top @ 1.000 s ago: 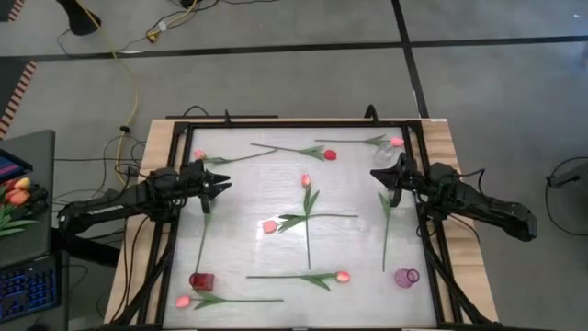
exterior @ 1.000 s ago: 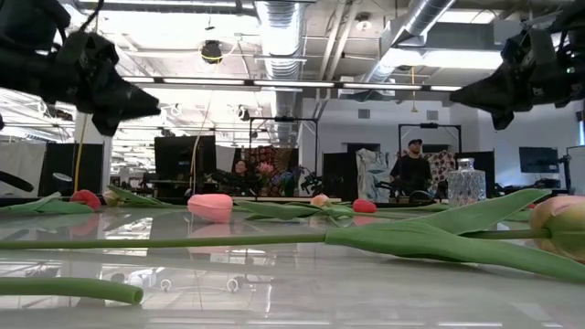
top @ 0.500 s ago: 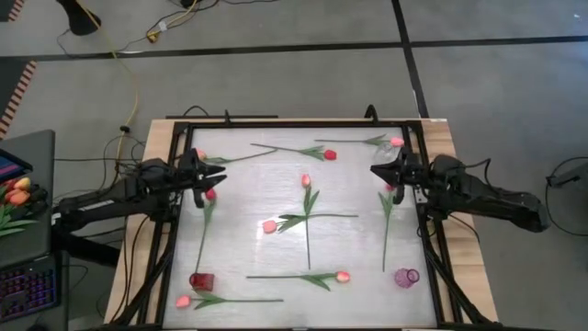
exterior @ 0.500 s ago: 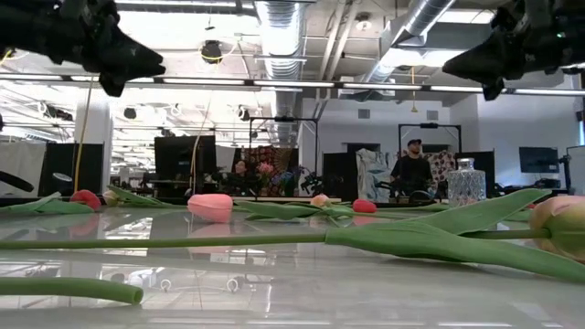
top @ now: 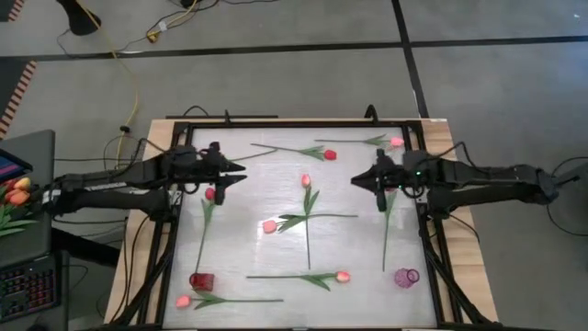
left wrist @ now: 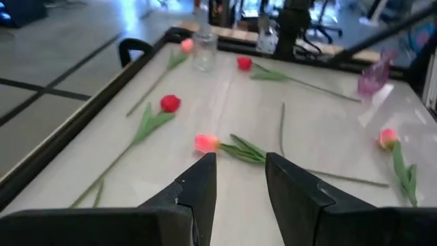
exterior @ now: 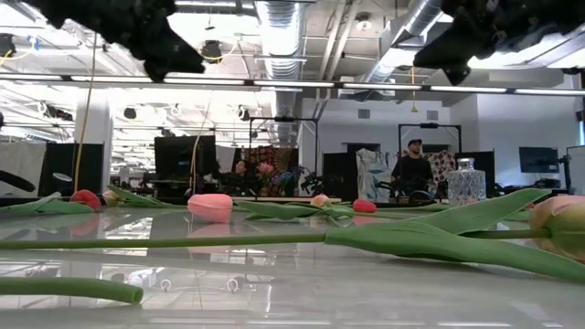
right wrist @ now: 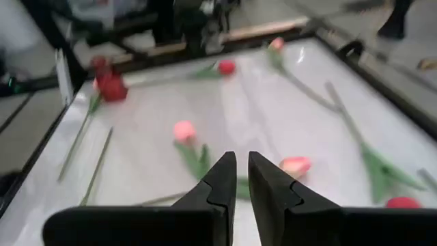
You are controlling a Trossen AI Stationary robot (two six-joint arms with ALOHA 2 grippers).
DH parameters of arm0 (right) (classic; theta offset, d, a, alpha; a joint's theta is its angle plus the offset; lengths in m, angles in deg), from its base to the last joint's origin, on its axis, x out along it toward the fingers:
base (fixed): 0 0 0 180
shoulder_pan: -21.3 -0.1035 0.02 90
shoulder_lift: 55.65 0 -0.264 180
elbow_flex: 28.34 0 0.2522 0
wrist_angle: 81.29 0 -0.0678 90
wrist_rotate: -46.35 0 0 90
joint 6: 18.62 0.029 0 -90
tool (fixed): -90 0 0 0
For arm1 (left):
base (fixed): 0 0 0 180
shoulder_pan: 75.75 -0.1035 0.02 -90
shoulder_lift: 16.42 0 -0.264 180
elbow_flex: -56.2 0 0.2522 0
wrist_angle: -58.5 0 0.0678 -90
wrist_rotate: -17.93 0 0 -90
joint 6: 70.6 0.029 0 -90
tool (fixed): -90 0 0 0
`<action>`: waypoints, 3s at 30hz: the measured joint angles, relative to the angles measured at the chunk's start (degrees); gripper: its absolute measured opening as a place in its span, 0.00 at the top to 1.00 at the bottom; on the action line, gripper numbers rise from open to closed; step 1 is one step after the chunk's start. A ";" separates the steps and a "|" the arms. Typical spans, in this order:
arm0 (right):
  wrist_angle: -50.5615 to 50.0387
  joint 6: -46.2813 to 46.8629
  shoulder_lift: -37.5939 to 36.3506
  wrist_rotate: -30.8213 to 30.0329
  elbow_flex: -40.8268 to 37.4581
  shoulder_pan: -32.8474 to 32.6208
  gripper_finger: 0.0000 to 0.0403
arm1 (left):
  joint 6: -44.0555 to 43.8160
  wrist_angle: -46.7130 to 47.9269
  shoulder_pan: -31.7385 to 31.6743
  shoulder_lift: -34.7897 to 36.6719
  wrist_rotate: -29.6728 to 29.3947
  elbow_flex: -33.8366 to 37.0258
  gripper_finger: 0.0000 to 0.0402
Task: Sort flowers into vase by color
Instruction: Put the pink flower in the transparent vase
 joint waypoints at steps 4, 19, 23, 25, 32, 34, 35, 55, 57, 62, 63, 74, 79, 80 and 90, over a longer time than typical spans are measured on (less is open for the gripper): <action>-2.63 0.01 5.71 -1.87 3.41 -3.61 0.83 | 1.33 0.39 2.76 -7.06 -0.03 -3.85 0.72; -15.03 -2.43 23.15 -8.51 11.84 -16.32 0.80 | 7.64 -0.02 14.49 -33.10 -4.23 -19.70 0.72; -14.62 -3.09 26.92 -8.85 12.49 -17.73 0.71 | 13.17 -1.16 16.24 -40.17 -4.27 -23.16 0.71; -14.45 -3.21 28.41 -10.74 12.60 -18.02 0.64 | 14.36 -1.24 16.83 -43.66 -4.27 -25.01 0.69; -15.34 -3.78 28.77 -12.49 12.62 -17.92 0.41 | 12.04 -0.62 17.48 -53.03 -5.06 -32.89 0.53; -16.06 -2.71 28.15 -12.36 12.62 -17.92 0.38 | 10.62 0.63 17.30 -55.84 -5.94 -35.87 0.47; -16.56 -2.41 27.72 -12.32 12.64 -17.96 0.37 | 10.02 1.35 17.14 -57.18 -6.28 -37.42 0.45; -23.46 -1.31 26.73 -12.17 12.62 -17.80 0.37 | 11.22 6.79 15.81 -76.86 -6.75 -51.04 0.39; -23.41 -1.32 26.73 -12.17 12.62 -17.80 0.37 | 10.76 6.85 15.41 -76.84 -7.05 -50.76 0.39; -23.28 -0.87 26.73 -12.29 12.62 -17.79 0.37 | 9.82 7.43 14.22 -77.58 -5.66 -50.71 0.41; -23.28 -0.57 26.75 -12.29 12.62 -17.80 0.37 | 9.63 7.39 14.09 -78.06 -5.60 -50.76 0.42; -23.26 0.04 26.76 -12.38 12.60 -17.79 0.37 | 7.86 8.53 14.24 -79.78 -5.20 -50.76 0.68; -23.26 0.05 26.76 -12.47 12.60 -17.78 0.37 | 7.81 9.59 14.24 -79.35 -5.59 -50.72 0.90; -23.26 0.05 26.78 -12.47 12.60 -17.79 0.37 | 7.90 9.87 14.20 -79.27 -5.67 -50.68 0.94; -23.56 0.05 26.78 -12.50 12.58 -16.90 0.37 | 11.10 14.67 14.94 -73.56 -10.38 -50.50 0.99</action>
